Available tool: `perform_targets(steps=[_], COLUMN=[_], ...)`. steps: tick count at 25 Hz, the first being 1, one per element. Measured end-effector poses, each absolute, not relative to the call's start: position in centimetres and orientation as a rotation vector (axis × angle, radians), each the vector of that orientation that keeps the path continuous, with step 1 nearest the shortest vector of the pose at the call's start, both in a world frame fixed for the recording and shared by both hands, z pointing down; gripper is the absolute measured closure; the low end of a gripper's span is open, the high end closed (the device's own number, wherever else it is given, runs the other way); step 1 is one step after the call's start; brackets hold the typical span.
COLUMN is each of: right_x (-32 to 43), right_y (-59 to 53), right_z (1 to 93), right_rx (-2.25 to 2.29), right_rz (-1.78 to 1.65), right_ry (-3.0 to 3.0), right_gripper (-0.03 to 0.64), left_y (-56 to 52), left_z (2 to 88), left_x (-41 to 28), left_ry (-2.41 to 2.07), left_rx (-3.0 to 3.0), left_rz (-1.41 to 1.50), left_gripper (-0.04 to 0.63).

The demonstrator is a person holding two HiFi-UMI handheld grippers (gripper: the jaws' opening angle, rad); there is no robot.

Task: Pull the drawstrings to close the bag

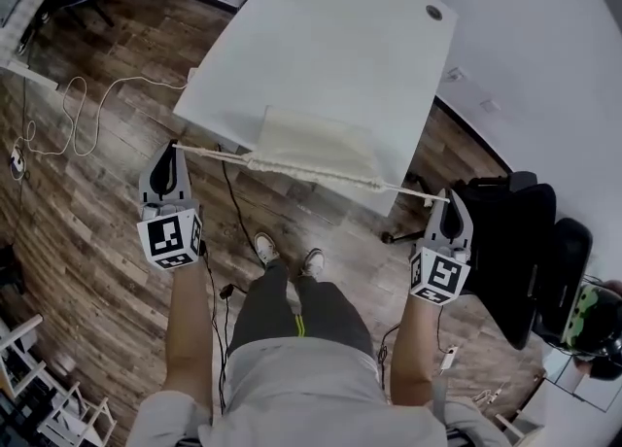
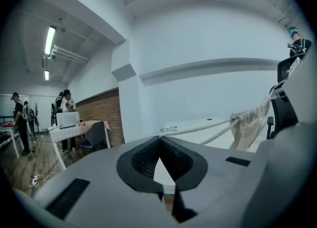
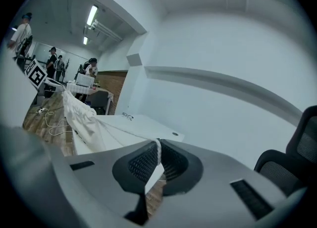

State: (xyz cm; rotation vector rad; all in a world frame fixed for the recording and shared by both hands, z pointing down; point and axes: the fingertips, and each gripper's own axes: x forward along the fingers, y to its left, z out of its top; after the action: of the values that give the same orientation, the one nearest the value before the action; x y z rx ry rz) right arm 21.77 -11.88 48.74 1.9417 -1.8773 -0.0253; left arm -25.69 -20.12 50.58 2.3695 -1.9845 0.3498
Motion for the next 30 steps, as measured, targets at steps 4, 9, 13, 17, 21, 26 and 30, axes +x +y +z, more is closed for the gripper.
perform_targets(steps=[4, 9, 13, 17, 21, 26, 30], right_x=[22.2, 23.2, 23.9, 23.5, 24.1, 24.8, 25.8], right_y=[-11.5, -10.9, -10.4, -9.9, -9.2, -8.5, -7.4], right_z=[46.8, 44.4, 42.7, 41.7, 40.6, 39.0, 37.9], right_rx=[1.966, 1.990, 1.987, 1.963, 1.975, 1.986, 1.976], right_rz=[-0.038, -0.080, -0.130, -0.172, -0.189, -0.211, -0.250], right_ry=[-1.891, -1.889, -1.885, -1.892, -1.899, -1.909, -1.911], right_gripper=[0.581, 0.581, 0.581, 0.581, 0.581, 0.581, 0.581], left_y=[-19.3, -17.8, -16.8, -16.3, -15.4, -14.5, -14.1], left_z=[48.4, 45.8, 43.7, 42.7, 41.6, 39.7, 38.5], left_x=[-26.0, -25.7, -25.2, -26.2, -26.3, -26.0, -25.3], left_ry=[-2.006, -2.078, -2.103, -2.119, -2.138, -2.153, -2.152], left_rx=[2.383, 2.467, 2.515, 2.457, 2.454, 2.435, 2.394], left_rz=[0.348, 0.499, 0.549, 0.480, 0.524, 0.486, 0.385], left_gripper=[0.577, 0.578, 0.578, 0.578, 0.578, 0.578, 0.578])
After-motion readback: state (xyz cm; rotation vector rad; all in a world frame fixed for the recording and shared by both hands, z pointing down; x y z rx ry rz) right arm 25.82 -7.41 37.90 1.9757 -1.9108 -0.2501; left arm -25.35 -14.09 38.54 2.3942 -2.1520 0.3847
